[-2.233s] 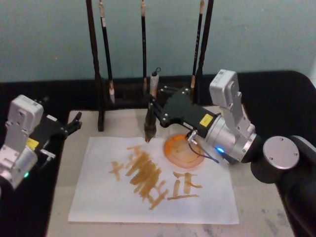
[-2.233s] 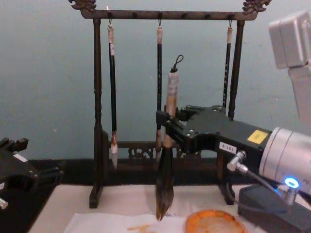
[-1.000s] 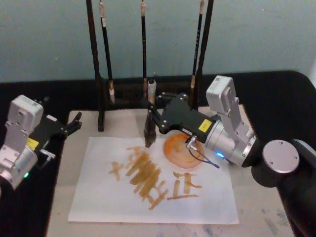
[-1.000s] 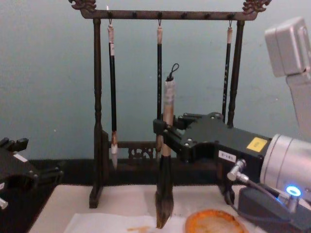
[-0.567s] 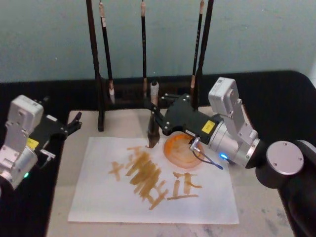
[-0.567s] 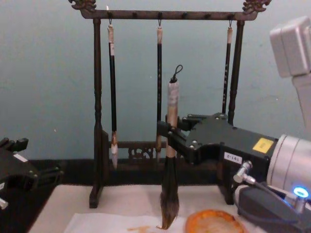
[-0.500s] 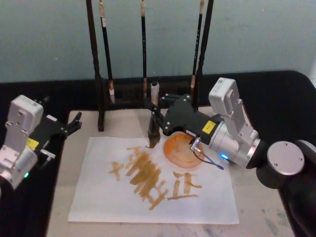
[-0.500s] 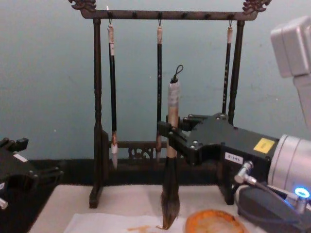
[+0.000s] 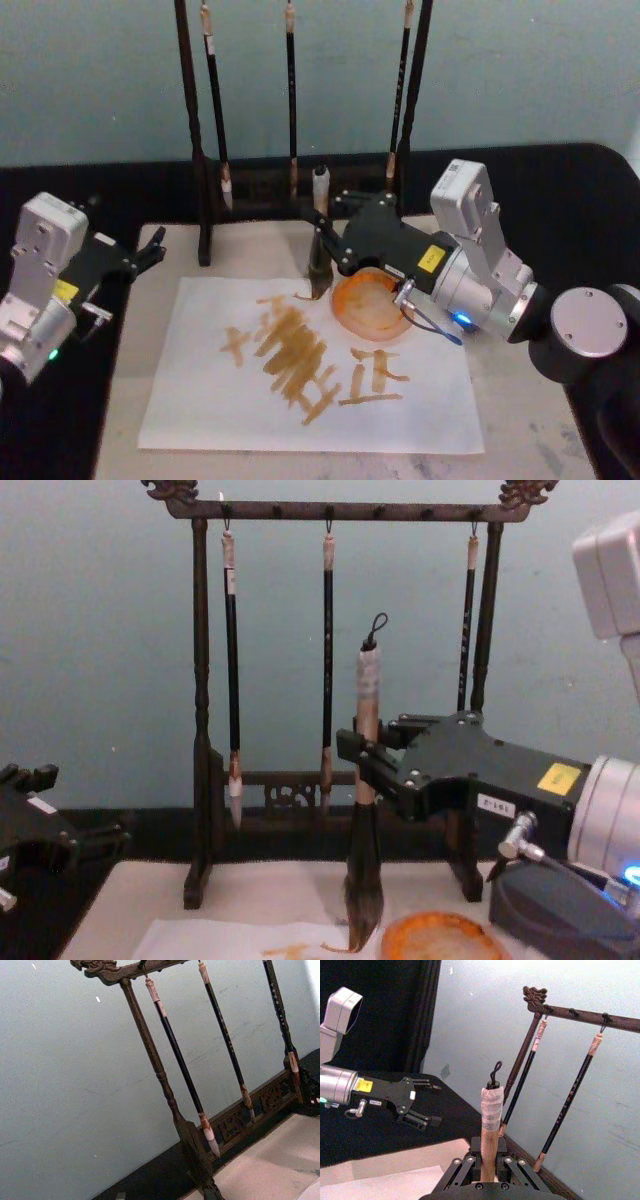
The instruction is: Pick up the brush from the inkstone, write on the paper, then place the brush back to its original position.
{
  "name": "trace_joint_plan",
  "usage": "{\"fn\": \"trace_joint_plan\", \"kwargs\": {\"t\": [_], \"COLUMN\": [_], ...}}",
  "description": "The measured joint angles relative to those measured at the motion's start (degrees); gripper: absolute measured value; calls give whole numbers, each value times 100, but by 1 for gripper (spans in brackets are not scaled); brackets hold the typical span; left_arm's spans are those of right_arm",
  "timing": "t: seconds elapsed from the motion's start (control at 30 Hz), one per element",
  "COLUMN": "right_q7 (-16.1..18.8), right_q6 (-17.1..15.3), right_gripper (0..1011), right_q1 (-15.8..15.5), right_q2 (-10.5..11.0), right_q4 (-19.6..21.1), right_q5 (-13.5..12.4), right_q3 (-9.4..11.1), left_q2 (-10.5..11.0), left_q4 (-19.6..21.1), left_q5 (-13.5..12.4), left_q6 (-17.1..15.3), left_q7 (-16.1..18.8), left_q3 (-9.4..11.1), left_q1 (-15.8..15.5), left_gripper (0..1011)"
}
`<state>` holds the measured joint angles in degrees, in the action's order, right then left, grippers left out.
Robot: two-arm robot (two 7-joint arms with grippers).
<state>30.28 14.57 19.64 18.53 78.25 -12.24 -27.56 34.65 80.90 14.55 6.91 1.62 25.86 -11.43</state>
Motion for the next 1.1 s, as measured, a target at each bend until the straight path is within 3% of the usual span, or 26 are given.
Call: {"fn": "trace_joint_plan", "kwargs": {"t": [0.8,1.1], "right_q7": [-48,-124], "right_q6": [6,49], "right_gripper": [175,175], "right_q1": [-110,-231], "right_q2": [68,53], "right_q4": [227,455], "right_q5": [12,-273], "right_q3": [87,311], "left_q2": [0,0], "left_q4": [0,0], "left_q5": [0,0], "left_q6": [0,0], "left_q7": [0,0], "left_q3": [0,0], "left_q1": [0,0], "left_gripper": [1010,1010]}}
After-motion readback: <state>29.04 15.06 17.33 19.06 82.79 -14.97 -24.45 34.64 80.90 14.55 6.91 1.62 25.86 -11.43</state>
